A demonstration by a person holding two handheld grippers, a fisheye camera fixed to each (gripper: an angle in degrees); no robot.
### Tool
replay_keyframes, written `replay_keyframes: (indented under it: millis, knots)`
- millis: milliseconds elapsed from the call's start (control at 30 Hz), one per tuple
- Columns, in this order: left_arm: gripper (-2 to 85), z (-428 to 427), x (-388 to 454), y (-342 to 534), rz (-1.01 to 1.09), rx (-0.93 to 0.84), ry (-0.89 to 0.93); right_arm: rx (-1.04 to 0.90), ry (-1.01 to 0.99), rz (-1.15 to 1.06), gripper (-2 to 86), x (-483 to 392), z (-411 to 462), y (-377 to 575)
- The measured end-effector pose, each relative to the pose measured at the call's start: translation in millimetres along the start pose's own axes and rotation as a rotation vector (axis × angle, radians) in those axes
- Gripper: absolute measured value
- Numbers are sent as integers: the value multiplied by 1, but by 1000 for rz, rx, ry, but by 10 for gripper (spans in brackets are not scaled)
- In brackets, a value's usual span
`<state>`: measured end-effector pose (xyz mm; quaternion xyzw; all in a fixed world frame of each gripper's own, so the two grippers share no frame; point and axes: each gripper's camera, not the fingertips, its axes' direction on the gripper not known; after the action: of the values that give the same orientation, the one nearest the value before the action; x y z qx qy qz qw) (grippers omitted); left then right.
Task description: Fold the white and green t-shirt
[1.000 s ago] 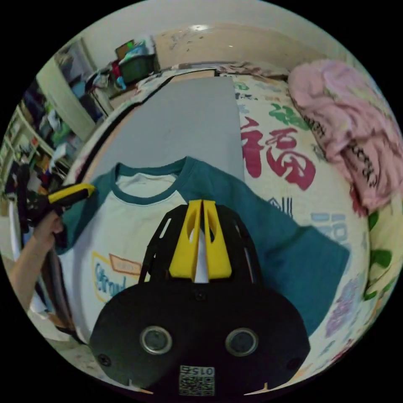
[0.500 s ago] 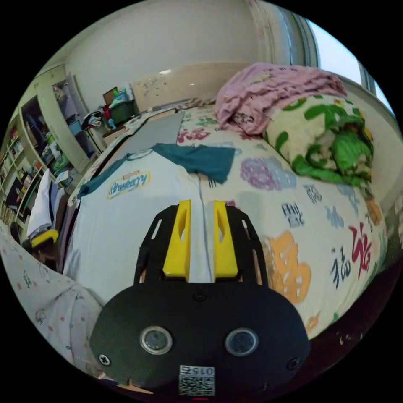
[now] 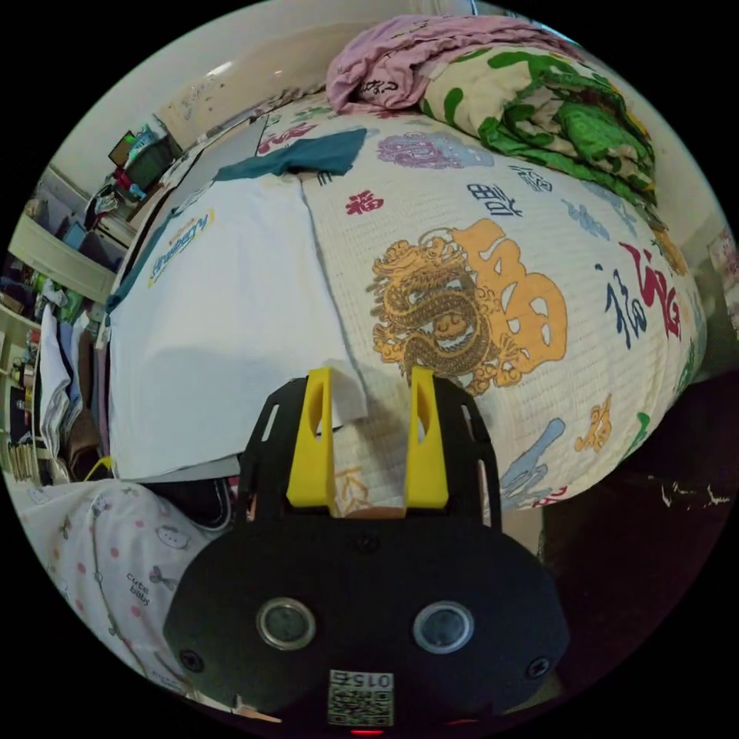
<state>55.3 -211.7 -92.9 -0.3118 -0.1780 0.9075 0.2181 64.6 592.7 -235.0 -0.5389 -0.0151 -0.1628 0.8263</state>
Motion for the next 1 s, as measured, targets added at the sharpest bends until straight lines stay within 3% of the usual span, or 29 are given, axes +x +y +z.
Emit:
replay_keyframes:
  millis: [233,333,567,733,1000]
  knots:
    - [15,-19,-10,-2,-36,-65,39,-107,-33,-67,8,-34,-32,27]
    - [5,-60,-6,-2,-12,10,10,-102,6,-53,-1,-46,-57,45]
    - [0,-61,5,-15,85,-109,-78,-106,26,-2,13,-83,-99,72]
    - [-4,-69,25,-30,156,-121,-138,-118,-66,37,103,-118,-133,71]
    - [0,-103,33,-54,171,-94,-143,-253,75,-134,11,-188,-183,86]
